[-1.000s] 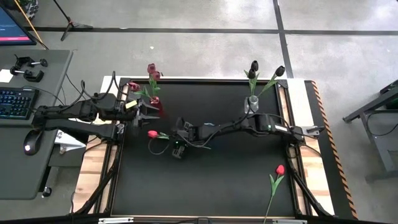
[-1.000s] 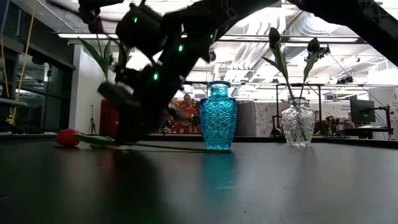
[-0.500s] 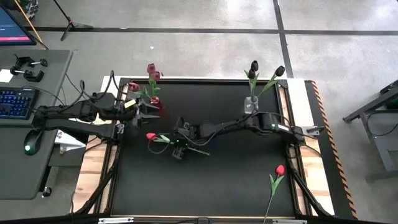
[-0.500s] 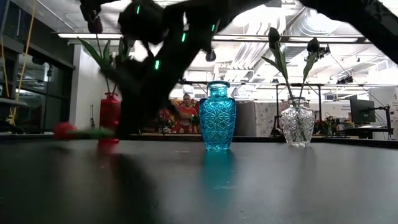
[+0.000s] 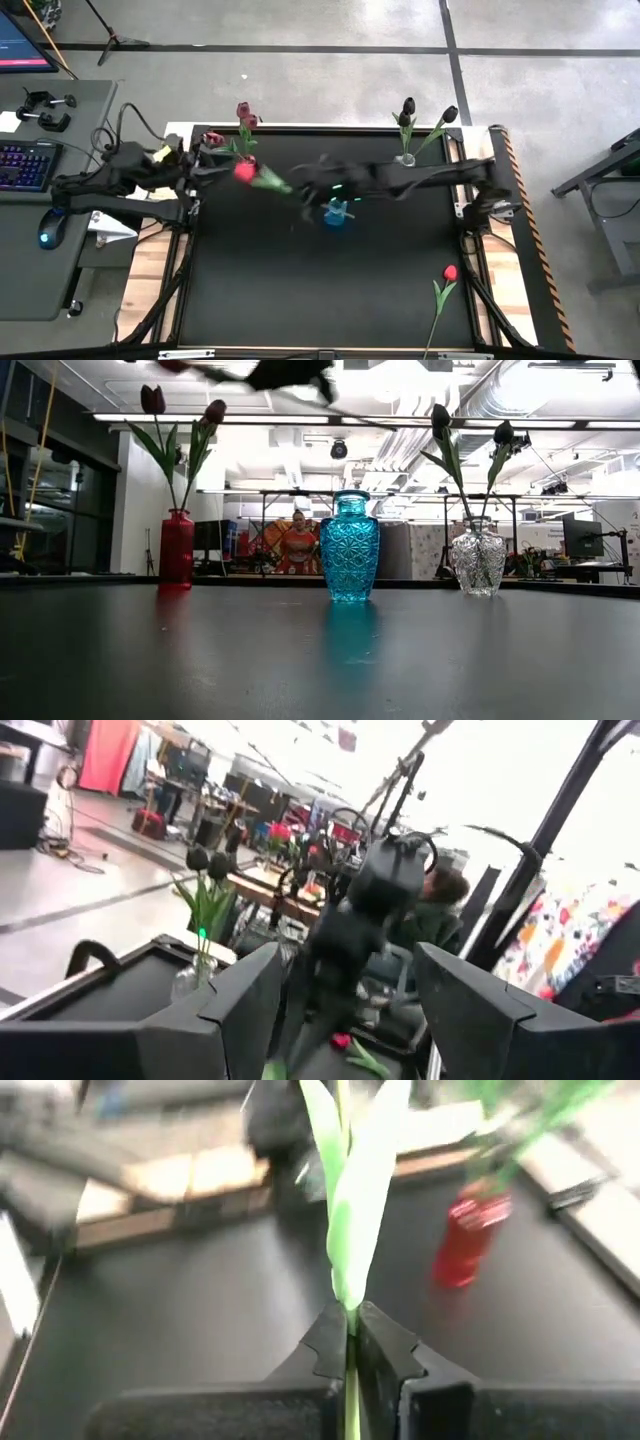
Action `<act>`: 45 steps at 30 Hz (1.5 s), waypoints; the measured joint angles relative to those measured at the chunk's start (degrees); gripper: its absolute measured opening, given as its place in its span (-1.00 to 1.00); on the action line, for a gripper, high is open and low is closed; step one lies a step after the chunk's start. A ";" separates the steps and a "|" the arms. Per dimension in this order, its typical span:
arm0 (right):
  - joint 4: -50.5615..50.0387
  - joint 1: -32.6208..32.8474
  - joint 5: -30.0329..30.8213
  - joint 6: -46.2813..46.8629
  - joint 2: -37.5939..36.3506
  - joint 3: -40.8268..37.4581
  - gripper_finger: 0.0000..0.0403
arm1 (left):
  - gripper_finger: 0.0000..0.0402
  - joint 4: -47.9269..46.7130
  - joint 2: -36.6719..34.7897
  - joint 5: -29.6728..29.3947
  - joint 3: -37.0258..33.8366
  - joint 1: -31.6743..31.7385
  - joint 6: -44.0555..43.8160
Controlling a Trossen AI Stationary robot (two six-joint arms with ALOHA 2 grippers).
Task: Sort flowers into vase by color
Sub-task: Put the top red flower into the blue vase
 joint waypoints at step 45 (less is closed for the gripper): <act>94.89 -4.79 21.93 6.53 -11.64 -59.00 -1.00 | 0.06 10.60 14.32 -5.35 0.00 0.04 2.62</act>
